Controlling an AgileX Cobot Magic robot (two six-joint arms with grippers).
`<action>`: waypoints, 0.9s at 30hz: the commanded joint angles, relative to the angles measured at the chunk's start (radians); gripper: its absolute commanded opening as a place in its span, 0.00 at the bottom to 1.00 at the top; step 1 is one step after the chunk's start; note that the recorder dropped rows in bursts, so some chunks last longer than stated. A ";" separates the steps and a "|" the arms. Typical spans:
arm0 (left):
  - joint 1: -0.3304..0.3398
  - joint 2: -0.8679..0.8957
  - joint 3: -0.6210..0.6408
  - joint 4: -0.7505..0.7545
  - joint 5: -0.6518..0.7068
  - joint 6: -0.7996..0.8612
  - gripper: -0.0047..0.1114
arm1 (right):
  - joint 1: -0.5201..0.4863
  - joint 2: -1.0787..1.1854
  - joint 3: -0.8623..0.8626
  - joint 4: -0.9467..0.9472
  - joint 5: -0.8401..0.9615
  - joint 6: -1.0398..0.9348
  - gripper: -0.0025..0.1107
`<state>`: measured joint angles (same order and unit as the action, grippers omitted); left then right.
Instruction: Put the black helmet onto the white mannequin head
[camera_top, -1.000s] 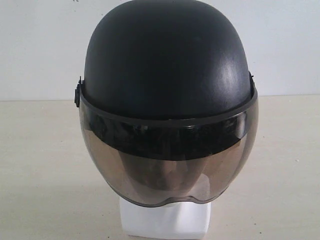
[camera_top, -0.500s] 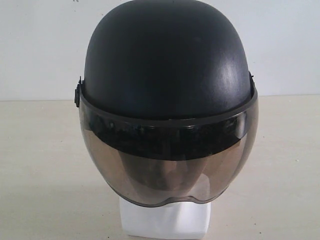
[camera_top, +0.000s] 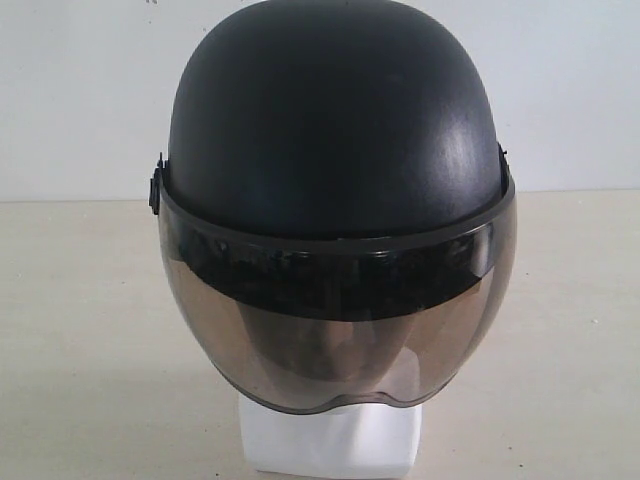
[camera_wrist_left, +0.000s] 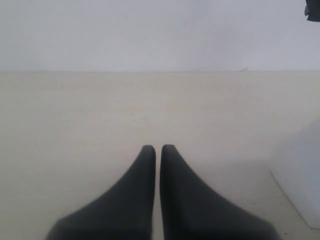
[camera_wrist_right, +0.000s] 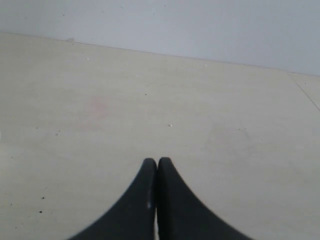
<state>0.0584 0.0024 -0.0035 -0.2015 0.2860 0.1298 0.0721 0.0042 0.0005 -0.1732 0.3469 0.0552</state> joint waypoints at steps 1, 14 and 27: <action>-0.001 -0.002 0.003 0.008 0.006 -0.076 0.08 | -0.003 -0.004 -0.001 0.002 -0.005 -0.001 0.02; -0.001 -0.002 0.003 0.052 0.009 -0.086 0.08 | -0.003 -0.004 -0.001 0.002 -0.005 -0.001 0.02; -0.001 -0.002 0.003 0.052 0.009 -0.086 0.08 | -0.003 -0.004 -0.001 0.002 -0.007 -0.001 0.02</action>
<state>0.0584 0.0024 -0.0035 -0.1535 0.2928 0.0520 0.0721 0.0042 0.0005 -0.1727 0.3469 0.0552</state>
